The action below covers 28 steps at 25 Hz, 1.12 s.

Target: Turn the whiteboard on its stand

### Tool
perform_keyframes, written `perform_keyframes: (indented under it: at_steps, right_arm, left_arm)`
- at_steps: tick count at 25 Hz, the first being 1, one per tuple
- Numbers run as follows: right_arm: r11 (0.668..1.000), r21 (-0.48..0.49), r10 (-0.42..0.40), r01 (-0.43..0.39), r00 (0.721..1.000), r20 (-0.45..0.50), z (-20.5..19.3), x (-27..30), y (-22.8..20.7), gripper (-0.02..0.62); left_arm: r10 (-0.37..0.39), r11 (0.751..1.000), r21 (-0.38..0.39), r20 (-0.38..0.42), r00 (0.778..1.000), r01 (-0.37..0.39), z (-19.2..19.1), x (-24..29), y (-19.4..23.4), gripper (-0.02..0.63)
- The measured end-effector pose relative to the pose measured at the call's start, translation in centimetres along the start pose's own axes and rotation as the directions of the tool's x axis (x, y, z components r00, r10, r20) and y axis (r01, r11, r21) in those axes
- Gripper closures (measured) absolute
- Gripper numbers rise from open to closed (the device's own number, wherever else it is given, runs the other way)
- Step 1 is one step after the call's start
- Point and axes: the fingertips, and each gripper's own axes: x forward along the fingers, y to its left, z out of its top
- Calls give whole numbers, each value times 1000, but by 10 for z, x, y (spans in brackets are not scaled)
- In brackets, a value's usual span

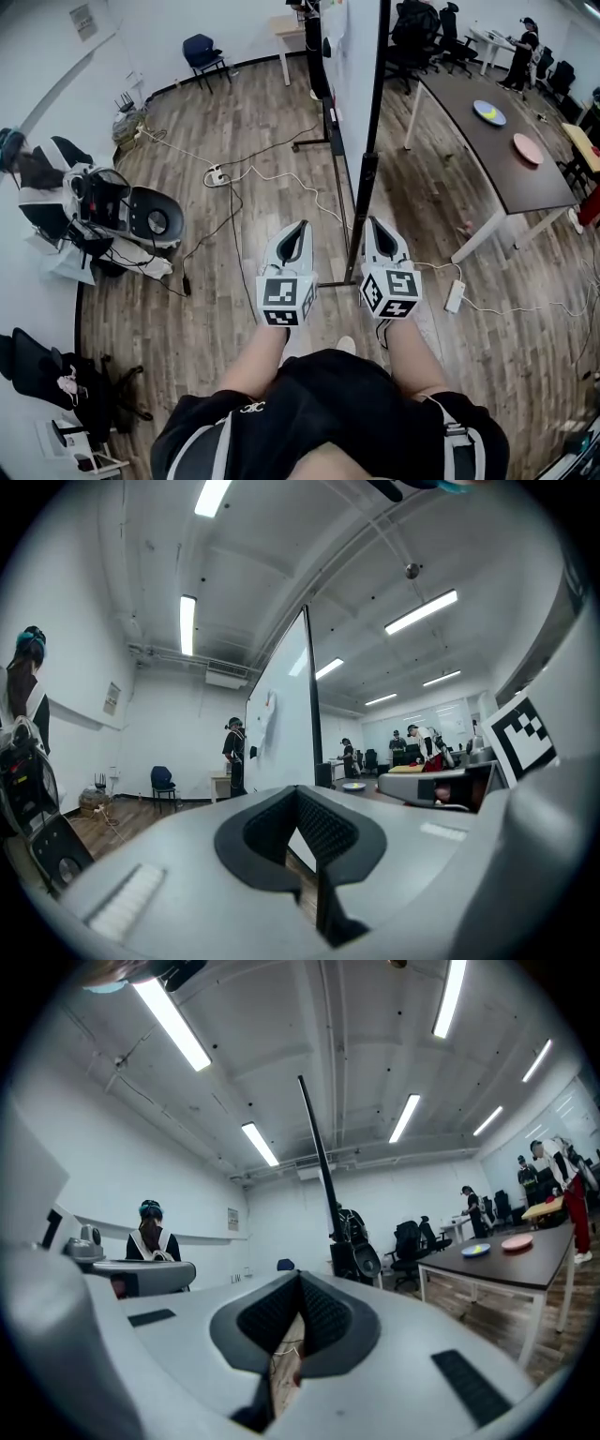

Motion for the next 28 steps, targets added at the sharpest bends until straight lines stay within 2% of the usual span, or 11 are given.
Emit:
perform_keyframes:
  at_steps: [5, 10, 12, 15, 20, 27, 28]
  right_arm:
    - [1000, -5, 23, -23, 1000, -16, -3, 37, -23, 606]
    - [999, -21, -34, 35, 999, 40, -3, 61, -35, 606]
    - [999, -29, -31, 32, 999, 43, -5, 72, -34, 462]
    - [998, -22, -53, 54, 999, 7, -12, 88, -38, 421]
    - [988, -88, -136, 129, 988, -74, -32, 120, -56, 363]
    - [968, -145, -222, 203, 966, -133, -48, 151, -74, 357]
    - [965, -149, -237, 217, 963, -130, -47, 152, -76, 382]
  left_arm:
    - [17, 1000, -24, -21, 1000, -17, -4, 40, 3, 603]
    - [10, 1000, -1, -28, 1000, -10, -10, 60, 18, 603]
    - [-2, 1000, 10, -22, 1000, 2, -8, 69, 29, 603]
    - [-26, 1000, 6, -17, 1000, 26, -7, 78, 39, 603]
    - [-63, 997, -43, -45, 997, 61, -22, 88, 46, 603]
    - [-62, 997, -45, -36, 997, 61, -20, 100, 65, 603]
    - [-61, 997, -45, -35, 998, 59, -20, 101, 66, 603]
